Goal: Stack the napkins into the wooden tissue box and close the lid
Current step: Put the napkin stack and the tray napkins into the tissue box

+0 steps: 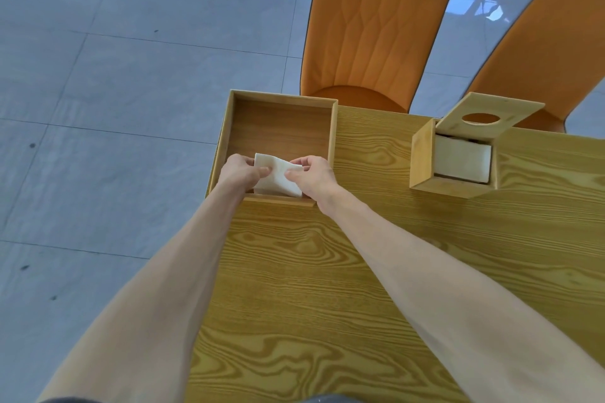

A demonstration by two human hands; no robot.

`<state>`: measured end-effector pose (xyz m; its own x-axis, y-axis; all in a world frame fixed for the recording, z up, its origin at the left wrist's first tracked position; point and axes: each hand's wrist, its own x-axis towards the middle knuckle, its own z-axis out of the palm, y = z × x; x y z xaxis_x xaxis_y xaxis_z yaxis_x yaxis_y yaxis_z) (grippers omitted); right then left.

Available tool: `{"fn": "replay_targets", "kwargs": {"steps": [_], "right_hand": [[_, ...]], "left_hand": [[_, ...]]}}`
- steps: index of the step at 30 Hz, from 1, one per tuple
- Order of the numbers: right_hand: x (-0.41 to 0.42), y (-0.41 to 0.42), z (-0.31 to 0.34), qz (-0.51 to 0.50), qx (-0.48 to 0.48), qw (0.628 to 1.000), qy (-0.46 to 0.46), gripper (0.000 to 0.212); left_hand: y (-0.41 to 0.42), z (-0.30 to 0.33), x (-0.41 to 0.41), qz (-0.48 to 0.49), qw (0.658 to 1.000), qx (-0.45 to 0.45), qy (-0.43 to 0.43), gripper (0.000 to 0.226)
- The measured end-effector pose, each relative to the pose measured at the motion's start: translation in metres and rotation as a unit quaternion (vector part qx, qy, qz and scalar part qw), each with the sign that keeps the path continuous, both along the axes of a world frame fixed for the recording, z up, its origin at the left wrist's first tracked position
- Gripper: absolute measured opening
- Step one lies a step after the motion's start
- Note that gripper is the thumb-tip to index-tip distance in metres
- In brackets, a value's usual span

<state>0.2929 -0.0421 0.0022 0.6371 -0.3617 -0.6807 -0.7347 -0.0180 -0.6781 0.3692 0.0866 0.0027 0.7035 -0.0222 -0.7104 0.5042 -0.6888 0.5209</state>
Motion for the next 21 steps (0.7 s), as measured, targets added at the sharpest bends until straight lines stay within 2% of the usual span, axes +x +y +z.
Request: {"fn": "replay_targets", "kwargs": {"steps": [8, 12, 17, 21], "right_hand": [[-0.010, -0.010, 0.008, 0.004, -0.024, 0.997, -0.069, 0.017], [-0.018, -0.023, 0.018, -0.019, -0.024, 0.995, -0.099, 0.025], [-0.040, -0.044, 0.044, -0.042, 0.026, 0.990, -0.135, 0.020], [-0.064, -0.066, 0.063, -0.046, 0.061, 0.983, -0.168, 0.028]], "left_hand": [[0.009, 0.013, -0.005, -0.007, 0.998, -0.063, -0.005, 0.047], [0.011, 0.024, -0.008, -0.026, 0.993, -0.116, 0.003, 0.047], [0.003, 0.039, -0.022, -0.068, 0.983, -0.169, 0.027, 0.047], [-0.015, 0.051, -0.037, -0.079, 0.973, -0.209, 0.051, 0.052]]}}
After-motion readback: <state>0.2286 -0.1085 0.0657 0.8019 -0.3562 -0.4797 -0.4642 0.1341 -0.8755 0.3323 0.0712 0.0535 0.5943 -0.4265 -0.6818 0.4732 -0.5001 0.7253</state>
